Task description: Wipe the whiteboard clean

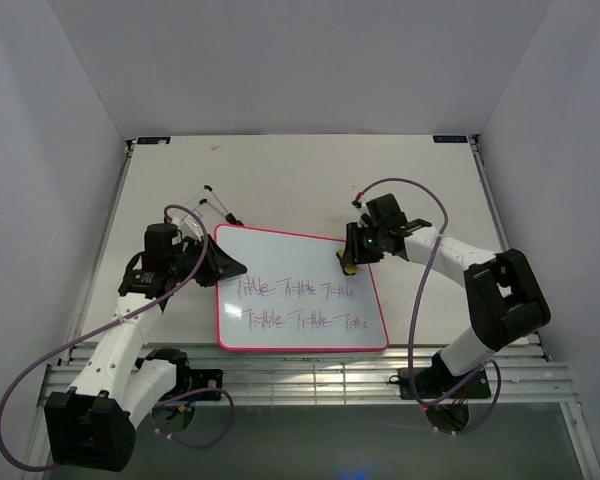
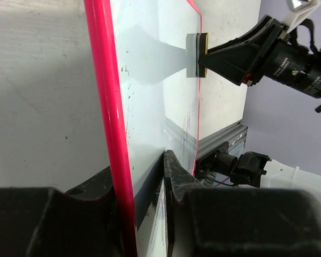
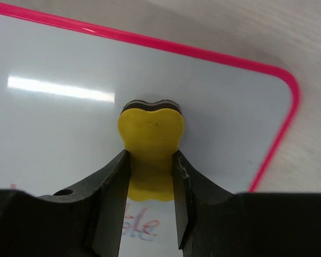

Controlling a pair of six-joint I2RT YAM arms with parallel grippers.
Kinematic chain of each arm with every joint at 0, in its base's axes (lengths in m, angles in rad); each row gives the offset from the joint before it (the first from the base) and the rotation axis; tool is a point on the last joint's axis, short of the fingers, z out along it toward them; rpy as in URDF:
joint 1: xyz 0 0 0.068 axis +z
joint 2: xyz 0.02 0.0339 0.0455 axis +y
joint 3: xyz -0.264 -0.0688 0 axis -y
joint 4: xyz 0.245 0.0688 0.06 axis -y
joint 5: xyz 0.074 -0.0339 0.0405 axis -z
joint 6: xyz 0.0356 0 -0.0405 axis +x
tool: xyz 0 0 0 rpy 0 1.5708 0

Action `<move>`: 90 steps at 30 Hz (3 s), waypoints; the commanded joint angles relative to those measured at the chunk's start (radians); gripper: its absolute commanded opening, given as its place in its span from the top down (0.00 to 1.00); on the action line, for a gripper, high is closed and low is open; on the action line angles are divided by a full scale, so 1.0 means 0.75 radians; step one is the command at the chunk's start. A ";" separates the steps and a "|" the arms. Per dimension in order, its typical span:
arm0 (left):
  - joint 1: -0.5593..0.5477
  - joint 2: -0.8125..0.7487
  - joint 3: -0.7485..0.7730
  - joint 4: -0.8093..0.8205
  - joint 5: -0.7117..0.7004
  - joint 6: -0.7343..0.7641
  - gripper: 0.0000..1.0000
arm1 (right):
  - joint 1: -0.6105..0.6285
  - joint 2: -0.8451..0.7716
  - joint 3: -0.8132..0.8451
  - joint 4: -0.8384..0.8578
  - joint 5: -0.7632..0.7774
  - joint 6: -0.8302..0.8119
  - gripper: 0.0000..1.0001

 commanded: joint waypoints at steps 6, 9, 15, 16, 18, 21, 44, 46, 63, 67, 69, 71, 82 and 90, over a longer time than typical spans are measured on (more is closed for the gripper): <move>-0.003 -0.012 0.004 0.147 -0.378 0.299 1.00 | 0.428 0.366 0.500 -0.254 -0.095 0.070 0.68; -0.003 -0.012 0.006 0.140 -0.398 0.295 1.00 | 0.518 0.419 0.622 -0.277 -0.099 0.089 0.68; -0.003 -0.018 0.006 0.144 -0.417 0.271 1.00 | 0.645 0.346 0.590 -0.236 -0.113 0.119 0.68; -0.001 -0.018 0.006 0.149 -0.413 0.267 1.00 | 0.659 0.295 0.572 -0.228 -0.107 0.128 0.68; 0.007 -0.020 0.002 0.159 -0.401 0.256 1.00 | 0.719 0.254 0.533 -0.223 -0.063 0.144 0.68; 0.017 -0.024 0.002 0.165 -0.386 0.250 1.00 | 0.805 0.190 0.496 -0.224 0.007 0.191 0.68; 0.021 -0.025 -0.010 0.167 -0.333 0.254 1.00 | 0.198 -0.151 -0.428 -0.119 0.065 0.130 0.67; 0.019 -0.029 -0.008 0.163 -0.339 0.254 1.00 | 0.132 -0.178 -0.490 -0.123 0.063 0.115 0.67; 0.019 -0.018 -0.010 0.169 -0.331 0.254 1.00 | 0.800 0.314 0.589 -0.315 0.005 0.195 0.67; 0.019 -0.027 -0.012 0.167 -0.335 0.254 1.00 | 0.795 0.350 0.568 -0.350 0.056 0.181 0.67; 0.019 -0.033 -0.010 0.167 -0.337 0.254 1.00 | 0.760 0.299 0.429 -0.340 0.089 0.175 0.67; 0.019 -0.033 -0.010 0.167 -0.337 0.254 1.00 | 0.660 0.238 0.290 -0.326 0.128 0.177 0.67; 0.019 -0.061 0.002 0.130 -0.429 0.244 1.00 | 0.040 -0.090 -0.428 -0.201 0.034 0.068 0.66; 0.019 -0.076 0.010 0.100 -0.497 0.236 1.00 | -0.052 -0.071 -0.429 -0.223 0.073 0.054 0.66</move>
